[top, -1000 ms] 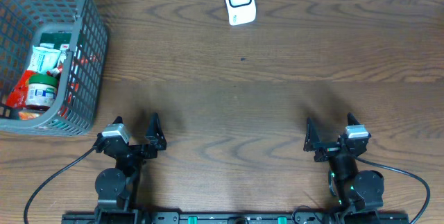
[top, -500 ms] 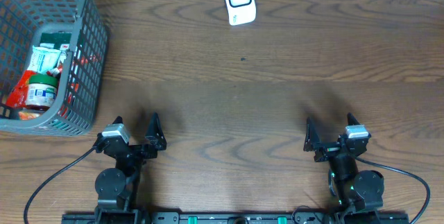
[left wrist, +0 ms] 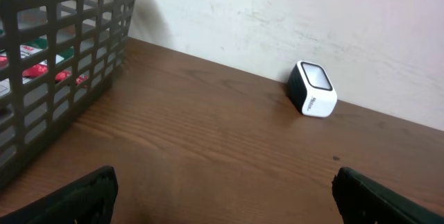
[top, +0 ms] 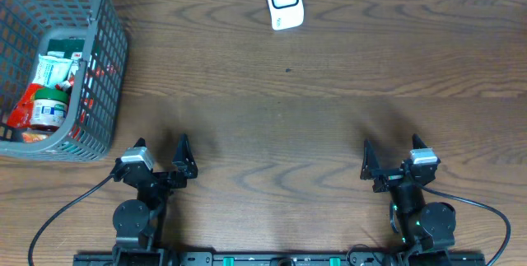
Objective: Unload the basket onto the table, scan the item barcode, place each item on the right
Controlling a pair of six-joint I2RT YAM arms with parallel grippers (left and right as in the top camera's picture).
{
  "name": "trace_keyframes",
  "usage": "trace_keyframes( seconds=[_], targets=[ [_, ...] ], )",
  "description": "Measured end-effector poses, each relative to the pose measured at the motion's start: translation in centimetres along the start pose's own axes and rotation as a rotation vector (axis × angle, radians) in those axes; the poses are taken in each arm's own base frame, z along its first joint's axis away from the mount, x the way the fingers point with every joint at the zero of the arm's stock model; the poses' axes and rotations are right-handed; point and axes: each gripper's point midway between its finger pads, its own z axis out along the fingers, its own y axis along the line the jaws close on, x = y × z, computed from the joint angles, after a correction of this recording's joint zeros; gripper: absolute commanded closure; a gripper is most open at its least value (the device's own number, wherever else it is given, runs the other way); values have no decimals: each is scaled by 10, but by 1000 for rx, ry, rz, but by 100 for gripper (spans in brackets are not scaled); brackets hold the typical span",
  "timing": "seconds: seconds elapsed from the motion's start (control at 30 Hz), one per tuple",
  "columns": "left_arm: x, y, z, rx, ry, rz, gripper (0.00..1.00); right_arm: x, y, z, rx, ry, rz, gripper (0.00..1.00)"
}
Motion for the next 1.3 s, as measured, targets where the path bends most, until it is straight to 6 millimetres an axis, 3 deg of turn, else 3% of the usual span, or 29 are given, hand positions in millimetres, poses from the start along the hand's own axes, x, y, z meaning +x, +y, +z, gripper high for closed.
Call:
trace_keyframes(
  seconds=[1.1, 1.3],
  targets=[
    [-1, 0, 0, -3, 0, -9, 0, 0, 0, 0, 0, 0, 0, 1],
    [5, 2, -8, -34, 92, -7, 0, 0, 0, 0, 0, 0, 0, 1]
  ],
)
